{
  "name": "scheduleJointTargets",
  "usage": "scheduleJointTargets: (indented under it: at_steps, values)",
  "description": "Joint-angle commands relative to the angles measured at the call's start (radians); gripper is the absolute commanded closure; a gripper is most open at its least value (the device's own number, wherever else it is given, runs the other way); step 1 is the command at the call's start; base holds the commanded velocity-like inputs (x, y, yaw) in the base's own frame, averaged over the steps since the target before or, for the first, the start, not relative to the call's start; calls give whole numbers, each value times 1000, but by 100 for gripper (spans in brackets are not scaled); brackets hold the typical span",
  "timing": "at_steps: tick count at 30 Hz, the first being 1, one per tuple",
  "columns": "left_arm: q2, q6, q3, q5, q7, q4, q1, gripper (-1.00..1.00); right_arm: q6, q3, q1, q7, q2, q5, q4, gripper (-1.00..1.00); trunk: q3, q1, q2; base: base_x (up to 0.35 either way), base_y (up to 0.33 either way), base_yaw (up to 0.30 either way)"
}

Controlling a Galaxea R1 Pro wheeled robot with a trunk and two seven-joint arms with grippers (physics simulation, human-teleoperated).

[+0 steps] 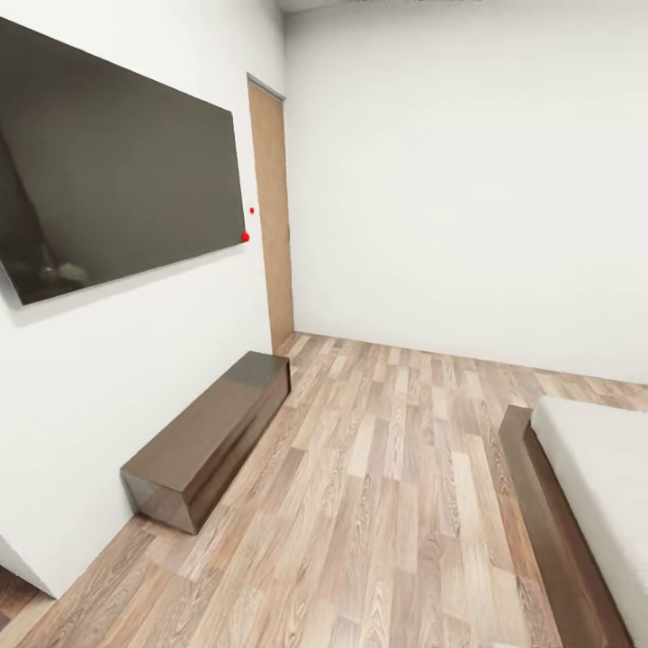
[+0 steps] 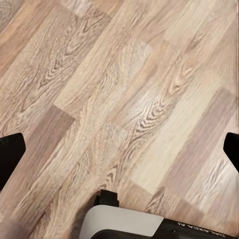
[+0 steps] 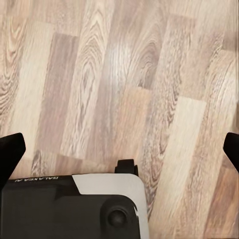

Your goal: In the bedroom, move the book from the bed onto either nightstand, and place the two sandals side by side next to the bed.

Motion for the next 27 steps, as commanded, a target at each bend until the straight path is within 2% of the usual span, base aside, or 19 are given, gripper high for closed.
scheduleJointTargets:
  at_steps: [1, 8, 20, 27]
  values:
    - [0, -3, -8, 11, -5, 1, -1, -100, 0, 8, -2, 6, 0, -11, 3, -100, -2, 1, -2, 249, 0, -300]
    - [0, -3, -8, 11, -5, 1, -1, -100, 0, 7, -2, 5, -1, -11, 2, -100, 0, 1, -2, 308, 0, -222]
    - [0, -3, -8, 11, -5, 1, -1, -100, 0, 7, -2, 5, -1, -11, 2, -100, 0, 1, -2, 324, 0, -18]
    - [0, -3, -8, 11, -5, 1, -1, -100, 0, 7, -2, 6, -1, -11, 3, -100, 0, 1, -2, 73, 0, -185]
